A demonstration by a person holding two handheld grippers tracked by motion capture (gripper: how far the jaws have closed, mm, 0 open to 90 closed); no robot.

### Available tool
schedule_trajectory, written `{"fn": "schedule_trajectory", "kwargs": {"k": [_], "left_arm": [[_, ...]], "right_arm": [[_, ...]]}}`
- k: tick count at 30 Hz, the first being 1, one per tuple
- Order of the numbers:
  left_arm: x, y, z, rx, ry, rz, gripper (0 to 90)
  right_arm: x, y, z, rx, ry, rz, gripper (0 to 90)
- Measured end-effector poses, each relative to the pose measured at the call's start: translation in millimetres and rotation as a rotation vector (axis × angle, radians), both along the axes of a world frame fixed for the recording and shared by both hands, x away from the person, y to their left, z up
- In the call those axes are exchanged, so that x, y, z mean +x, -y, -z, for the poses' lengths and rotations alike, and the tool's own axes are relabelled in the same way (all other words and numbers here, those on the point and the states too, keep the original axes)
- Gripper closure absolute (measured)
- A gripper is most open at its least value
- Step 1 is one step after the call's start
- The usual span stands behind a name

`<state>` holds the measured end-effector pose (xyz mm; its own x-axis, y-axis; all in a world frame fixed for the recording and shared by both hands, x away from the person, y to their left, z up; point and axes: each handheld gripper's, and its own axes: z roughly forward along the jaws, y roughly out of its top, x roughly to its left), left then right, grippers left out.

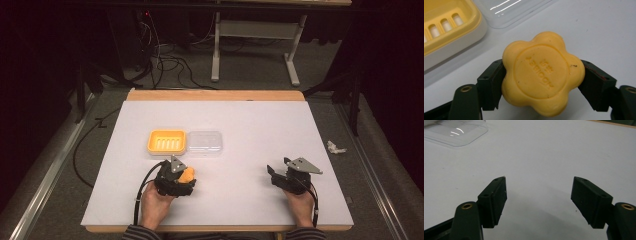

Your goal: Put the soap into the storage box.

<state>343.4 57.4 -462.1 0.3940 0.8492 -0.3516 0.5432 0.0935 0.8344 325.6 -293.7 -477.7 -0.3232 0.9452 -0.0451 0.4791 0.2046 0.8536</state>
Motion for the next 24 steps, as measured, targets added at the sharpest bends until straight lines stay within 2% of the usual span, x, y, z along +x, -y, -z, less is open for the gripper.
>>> {"fn": "schedule_trajectory", "kwargs": {"k": [3, 4, 7, 11, 19, 24], "left_arm": [[0.3, -1.9, -4.3, -0.005, 0.006, 0.000, 27.9], [0.6, -3.4, -8.7, -0.023, 0.007, -0.004, 27.9], [1.2, -5.3, -13.2, -0.031, 0.016, -0.006, 27.8], [3.1, -9.8, -22.5, -0.070, 0.031, -0.016, 27.9], [8.8, -15.7, -34.5, -0.076, 0.055, -0.027, 27.9], [15.4, -18.9, -41.4, -0.104, 0.051, -0.035, 27.9]], "right_arm": [[-0.1, -0.1, -0.1, 0.001, -0.001, 0.001, 29.4], [-0.1, 0.0, -0.1, 0.001, 0.000, 0.000, 29.4], [0.0, 0.1, 0.0, -0.002, 0.001, -0.003, 29.6], [0.3, -0.8, 0.1, -0.006, -0.004, -0.003, 29.5], [0.4, -0.8, 0.1, -0.011, -0.005, -0.003, 29.5], [0.2, -0.4, 0.1, -0.003, -0.002, -0.002, 29.3]]}}
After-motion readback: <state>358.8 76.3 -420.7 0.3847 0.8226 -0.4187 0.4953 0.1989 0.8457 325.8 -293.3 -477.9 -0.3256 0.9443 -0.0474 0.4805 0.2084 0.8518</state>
